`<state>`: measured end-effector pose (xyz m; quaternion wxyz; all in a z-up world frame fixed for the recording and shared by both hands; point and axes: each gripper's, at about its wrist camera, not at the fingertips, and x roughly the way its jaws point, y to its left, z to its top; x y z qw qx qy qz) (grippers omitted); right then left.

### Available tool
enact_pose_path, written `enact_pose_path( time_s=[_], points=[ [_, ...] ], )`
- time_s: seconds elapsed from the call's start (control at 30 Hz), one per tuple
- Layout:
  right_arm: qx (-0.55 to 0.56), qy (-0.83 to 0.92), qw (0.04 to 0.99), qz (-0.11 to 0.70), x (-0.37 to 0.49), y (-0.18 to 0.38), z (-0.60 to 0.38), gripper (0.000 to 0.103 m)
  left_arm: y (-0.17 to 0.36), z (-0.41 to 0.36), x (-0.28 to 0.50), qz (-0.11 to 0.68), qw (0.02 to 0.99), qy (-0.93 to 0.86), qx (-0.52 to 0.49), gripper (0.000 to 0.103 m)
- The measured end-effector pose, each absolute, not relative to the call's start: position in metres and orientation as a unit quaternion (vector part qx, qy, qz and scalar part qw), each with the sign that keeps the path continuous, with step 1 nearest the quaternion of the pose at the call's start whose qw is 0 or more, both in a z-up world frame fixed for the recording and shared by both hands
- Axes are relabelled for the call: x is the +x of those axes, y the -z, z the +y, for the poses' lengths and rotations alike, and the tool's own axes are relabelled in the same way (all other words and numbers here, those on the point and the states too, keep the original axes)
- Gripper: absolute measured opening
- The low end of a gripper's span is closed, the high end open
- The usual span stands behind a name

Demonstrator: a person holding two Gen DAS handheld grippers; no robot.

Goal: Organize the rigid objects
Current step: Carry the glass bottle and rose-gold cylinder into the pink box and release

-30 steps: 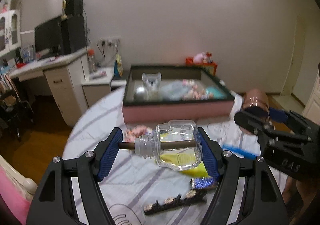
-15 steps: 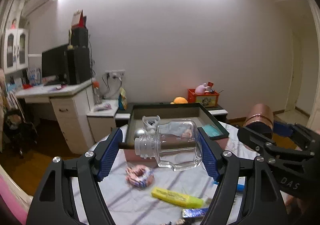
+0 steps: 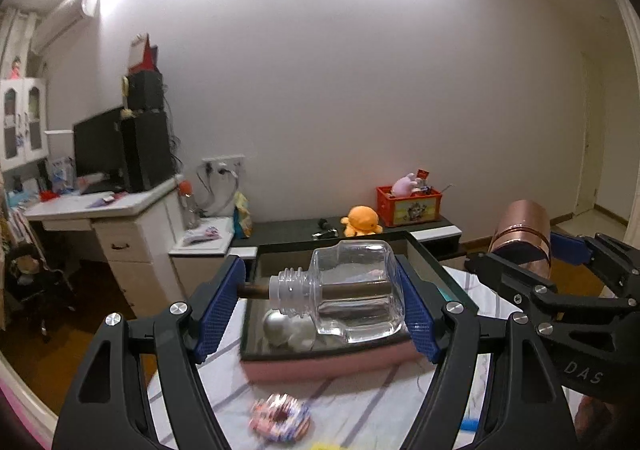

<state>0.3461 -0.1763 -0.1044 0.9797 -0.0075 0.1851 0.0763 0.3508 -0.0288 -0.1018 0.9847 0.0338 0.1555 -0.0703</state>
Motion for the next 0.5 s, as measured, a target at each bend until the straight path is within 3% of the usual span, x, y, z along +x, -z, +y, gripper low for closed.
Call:
enact_pose_path(
  time_s=[0.5],
  points=[
    [-0.049,-0.032,0.951,0.305,0.499,0.161,-0.179,0.07,0.172,-0.031,0.529,0.315,0.945,0.069,0.05,0.075]
  ],
)
